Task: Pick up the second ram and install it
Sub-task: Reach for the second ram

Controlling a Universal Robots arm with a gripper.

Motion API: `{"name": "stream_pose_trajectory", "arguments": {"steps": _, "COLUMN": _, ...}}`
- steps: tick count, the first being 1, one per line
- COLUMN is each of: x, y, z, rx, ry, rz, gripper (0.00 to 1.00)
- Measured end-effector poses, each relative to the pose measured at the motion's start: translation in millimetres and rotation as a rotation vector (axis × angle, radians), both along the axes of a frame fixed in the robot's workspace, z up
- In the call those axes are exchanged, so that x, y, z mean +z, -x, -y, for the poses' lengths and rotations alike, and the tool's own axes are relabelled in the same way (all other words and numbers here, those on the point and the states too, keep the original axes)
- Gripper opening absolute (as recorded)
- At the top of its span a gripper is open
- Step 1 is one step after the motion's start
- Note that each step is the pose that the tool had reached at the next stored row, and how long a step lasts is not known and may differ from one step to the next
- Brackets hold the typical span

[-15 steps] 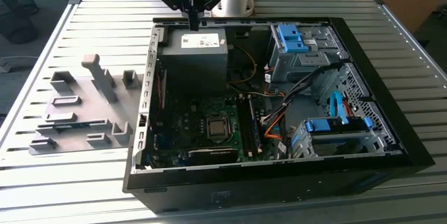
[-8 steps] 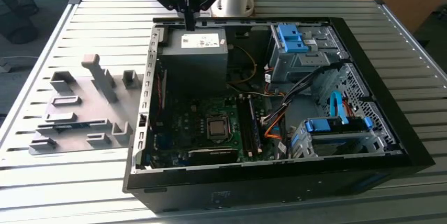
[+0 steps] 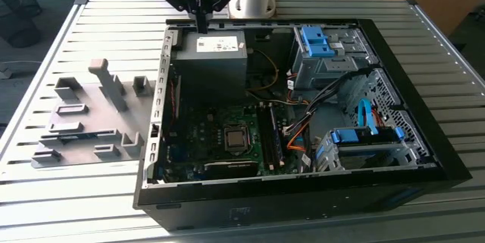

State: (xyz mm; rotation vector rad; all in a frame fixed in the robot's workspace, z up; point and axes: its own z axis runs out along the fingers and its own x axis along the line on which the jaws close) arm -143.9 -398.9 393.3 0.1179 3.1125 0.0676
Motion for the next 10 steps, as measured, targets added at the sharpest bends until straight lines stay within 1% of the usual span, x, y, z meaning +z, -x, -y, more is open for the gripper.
{"name": "stream_pose_trajectory", "arguments": {"steps": 10, "x": 0.0, "y": 6.7, "z": 0.0, "rx": 0.000, "ry": 0.0000, "rz": 0.0000, "gripper": 0.11}}
